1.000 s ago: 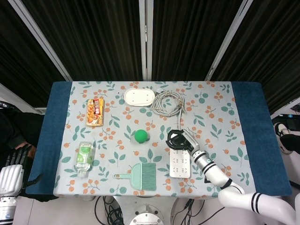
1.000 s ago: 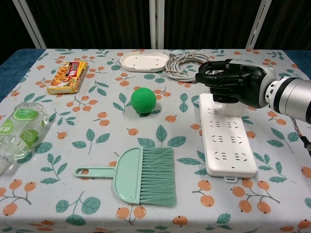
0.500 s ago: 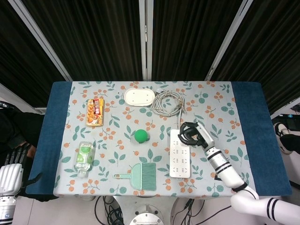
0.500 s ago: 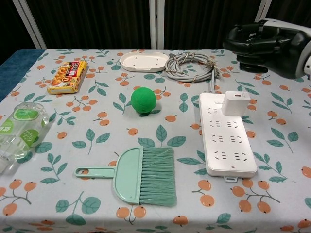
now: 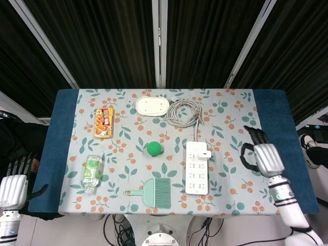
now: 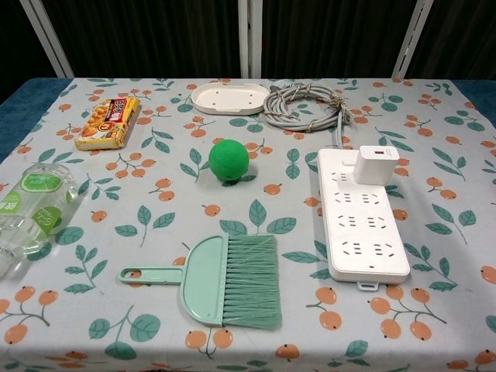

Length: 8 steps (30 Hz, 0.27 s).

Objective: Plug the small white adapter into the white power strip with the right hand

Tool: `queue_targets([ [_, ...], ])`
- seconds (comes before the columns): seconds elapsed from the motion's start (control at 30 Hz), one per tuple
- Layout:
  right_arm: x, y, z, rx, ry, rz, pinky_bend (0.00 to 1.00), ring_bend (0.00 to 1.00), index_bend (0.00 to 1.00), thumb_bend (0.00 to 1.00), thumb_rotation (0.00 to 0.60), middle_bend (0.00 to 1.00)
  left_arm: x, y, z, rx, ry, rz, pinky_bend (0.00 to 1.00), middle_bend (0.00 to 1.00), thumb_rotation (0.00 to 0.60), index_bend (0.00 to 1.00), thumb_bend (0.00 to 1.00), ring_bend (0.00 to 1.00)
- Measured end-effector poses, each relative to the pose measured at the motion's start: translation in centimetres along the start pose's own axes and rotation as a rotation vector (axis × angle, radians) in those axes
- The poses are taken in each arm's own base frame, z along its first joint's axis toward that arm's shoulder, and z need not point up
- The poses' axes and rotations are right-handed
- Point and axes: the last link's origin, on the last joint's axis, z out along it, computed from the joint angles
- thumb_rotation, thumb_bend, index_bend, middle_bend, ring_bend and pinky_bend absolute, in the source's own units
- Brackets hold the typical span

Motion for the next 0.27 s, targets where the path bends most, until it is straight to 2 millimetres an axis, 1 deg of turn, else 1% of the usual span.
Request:
queue_targets([
  [0.07,0.4,1.1,-2.0,-0.047,0.016,-0.073,0.0,0.0,0.0,0.22,0.6,0.0,0.0,0.3,0.1,-0.004,0.003,0.002,0.0,0.0,0.6,0.04,0.14,0.0],
  [0.1,0.5,1.4,-2.7,-0.06,0.018,-0.089,0.0,0.0,0.0,0.22,0.6,0.0,0.0,0.4,0.2,-0.006,0.004,0.002,0.0,0.0,0.6,0.04,0.14,0.0],
  [0.27,0.8,2.6,-6.4,-0.102,0.044,-0.081,0.0,0.0,0.0,0.23,0.6,0.0,0.3,0.7,0.4,-0.011,0.012,0.007,0.0,0.0,0.6,0.04,0.14,0.0],
])
